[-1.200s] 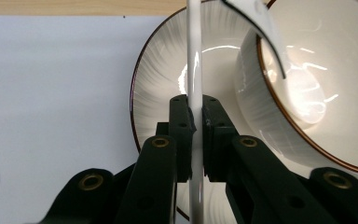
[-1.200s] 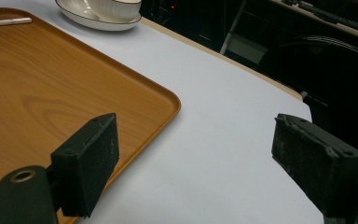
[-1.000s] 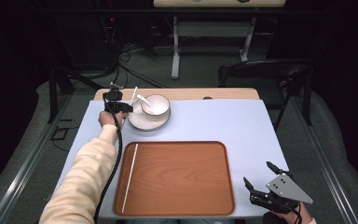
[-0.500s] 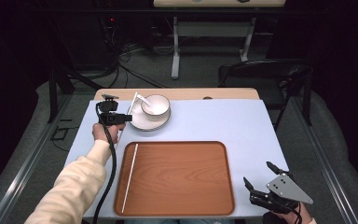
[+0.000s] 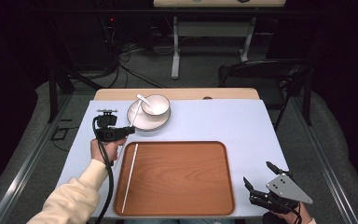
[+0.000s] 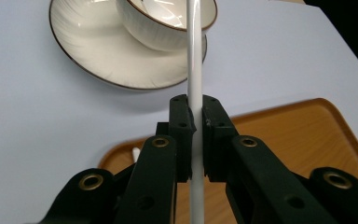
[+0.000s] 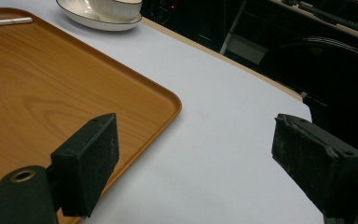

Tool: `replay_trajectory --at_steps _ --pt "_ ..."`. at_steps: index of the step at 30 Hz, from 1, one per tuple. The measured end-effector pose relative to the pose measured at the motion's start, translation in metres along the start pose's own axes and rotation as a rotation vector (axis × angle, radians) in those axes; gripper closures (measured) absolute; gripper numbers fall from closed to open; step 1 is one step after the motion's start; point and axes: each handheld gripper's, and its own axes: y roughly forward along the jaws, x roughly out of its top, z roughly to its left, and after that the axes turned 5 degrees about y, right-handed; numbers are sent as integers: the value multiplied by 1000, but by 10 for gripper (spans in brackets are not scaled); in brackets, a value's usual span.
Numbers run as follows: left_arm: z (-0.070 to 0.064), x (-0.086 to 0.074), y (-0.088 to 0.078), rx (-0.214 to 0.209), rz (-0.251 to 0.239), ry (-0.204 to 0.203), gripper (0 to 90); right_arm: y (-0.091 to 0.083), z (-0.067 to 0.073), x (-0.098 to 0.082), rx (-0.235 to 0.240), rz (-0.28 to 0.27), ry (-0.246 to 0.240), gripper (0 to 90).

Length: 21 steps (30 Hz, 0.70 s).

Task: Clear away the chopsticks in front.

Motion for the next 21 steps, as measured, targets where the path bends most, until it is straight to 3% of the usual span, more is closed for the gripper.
replay_trajectory --at_steps 6,10,13,21 --pt "-6 -19 -3 -6 -10 -15 847 0 0 0 -1 -1 -2 144" --pt "-10 -40 -4 2 -17 -37 847 0 0 0 -1 -1 -3 144" --pt "-10 -49 -2 7 -8 -43 847 0 0 0 2 -1 -2 143" --pt "-3 -81 5 44 8 -108 846 0 1 0 0 2 -1 143"
